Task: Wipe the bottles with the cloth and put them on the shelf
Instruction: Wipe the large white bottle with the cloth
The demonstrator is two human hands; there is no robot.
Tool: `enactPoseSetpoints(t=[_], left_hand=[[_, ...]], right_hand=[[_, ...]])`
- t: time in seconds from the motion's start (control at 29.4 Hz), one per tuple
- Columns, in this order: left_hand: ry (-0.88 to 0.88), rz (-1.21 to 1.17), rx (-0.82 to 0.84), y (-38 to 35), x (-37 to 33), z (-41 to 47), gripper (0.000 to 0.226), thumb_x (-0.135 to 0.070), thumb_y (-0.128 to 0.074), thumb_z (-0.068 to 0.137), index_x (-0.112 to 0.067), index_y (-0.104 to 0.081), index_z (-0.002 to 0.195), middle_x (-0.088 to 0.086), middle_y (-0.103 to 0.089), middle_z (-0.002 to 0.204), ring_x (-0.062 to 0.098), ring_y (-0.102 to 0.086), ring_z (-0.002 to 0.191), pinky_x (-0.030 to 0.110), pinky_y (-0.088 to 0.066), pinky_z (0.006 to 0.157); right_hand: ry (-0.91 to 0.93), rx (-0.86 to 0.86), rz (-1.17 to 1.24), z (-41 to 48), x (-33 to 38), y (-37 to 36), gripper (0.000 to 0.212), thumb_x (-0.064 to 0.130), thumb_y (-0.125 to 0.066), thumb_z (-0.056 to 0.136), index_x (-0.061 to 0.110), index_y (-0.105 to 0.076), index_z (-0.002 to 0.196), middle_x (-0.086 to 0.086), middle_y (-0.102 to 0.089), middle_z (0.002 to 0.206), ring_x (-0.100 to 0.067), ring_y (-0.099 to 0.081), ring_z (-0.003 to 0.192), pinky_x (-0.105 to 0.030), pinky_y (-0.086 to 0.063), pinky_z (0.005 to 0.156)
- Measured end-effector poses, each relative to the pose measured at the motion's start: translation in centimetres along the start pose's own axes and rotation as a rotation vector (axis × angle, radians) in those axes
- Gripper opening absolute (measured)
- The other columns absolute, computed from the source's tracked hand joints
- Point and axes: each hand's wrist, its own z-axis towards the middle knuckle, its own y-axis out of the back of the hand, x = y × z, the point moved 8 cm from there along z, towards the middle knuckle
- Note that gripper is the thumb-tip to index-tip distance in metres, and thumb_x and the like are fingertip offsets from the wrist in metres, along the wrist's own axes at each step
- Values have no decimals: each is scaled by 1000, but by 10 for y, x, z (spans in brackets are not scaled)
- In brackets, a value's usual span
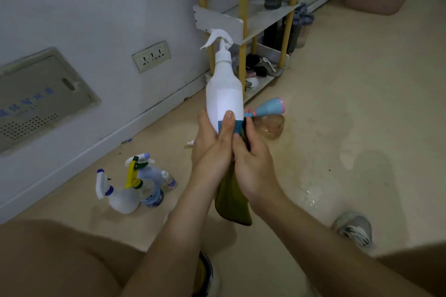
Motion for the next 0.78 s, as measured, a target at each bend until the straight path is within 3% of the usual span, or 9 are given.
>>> enactPoseSetpoints(t=[0.1,0.17,0.24,0.31,0.41,0.51,0.58,0.68,0.78], left_hand=[[-142,78,-19,-4,-7,-5,65,-67,-39,93,-32,-22,145,2,-52,131,23,-57,110,46,-51,91],[-231,191,-23,-6,-16,-9,66,-62,-37,96,-31,-15,150,2,-45,138,23,-52,117,45,-50,92],[-316,289,-20,-7,-23,-16,67,-59,-36,97,-30,-11,152,0,-42,138,19,-49,118,40,-47,92],[-360,285,32,-11,-22,-24,67,-59,-37,96,-31,-13,153,-2,-42,139,14,-47,120,35,-45,94],[-114,-200,172,-17,-4,-30,50,-55,-52,91,-35,-40,136,-2,-55,123,9,-61,105,28,-55,85],[175,-603,288,-33,12,-35,44,-47,-68,83,-23,-56,117,10,-69,110,22,-70,94,41,-59,82],[238,-672,342,-39,15,-34,42,-46,-65,79,-23,-60,114,8,-73,106,25,-71,92,49,-57,85],[104,-385,250,-26,11,-23,42,-47,-68,85,-34,-53,122,-4,-68,111,14,-69,95,37,-59,82],[-63,-69,106,-13,4,-16,60,-48,-68,85,-38,-39,136,-16,-62,106,5,-63,91,31,-58,75]], right_hand=[[-84,-25,204,8,2,4,43,7,-38,100,35,-54,129,5,-64,116,-8,-63,102,-21,-52,85],[-161,-42,353,13,5,8,41,-1,-38,93,28,-59,114,-6,-66,109,-19,-66,99,-28,-53,78],[-221,-60,447,18,6,13,25,12,-45,96,18,-64,112,-11,-70,107,-23,-69,97,-31,-54,76],[-257,-107,461,28,5,25,32,38,-53,97,15,-62,118,-8,-72,108,-21,-71,94,-32,-56,71],[-255,-181,358,43,10,48,64,58,-73,75,15,-60,121,-12,-69,115,-27,-73,95,-46,-60,76],[-140,-84,252,42,19,43,43,52,-66,87,17,-68,113,-10,-72,109,-29,-72,97,-48,-59,84],[-72,-114,202,40,23,45,43,47,-65,90,18,-67,121,-6,-71,112,-25,-71,98,-45,-60,84],[33,-241,110,37,30,50,36,37,-63,94,26,-65,128,-1,-65,123,-15,-66,107,-40,-57,93],[163,-271,-39,27,42,44,38,13,-51,101,19,-56,139,6,-63,125,-5,-60,112,-29,-48,104]])
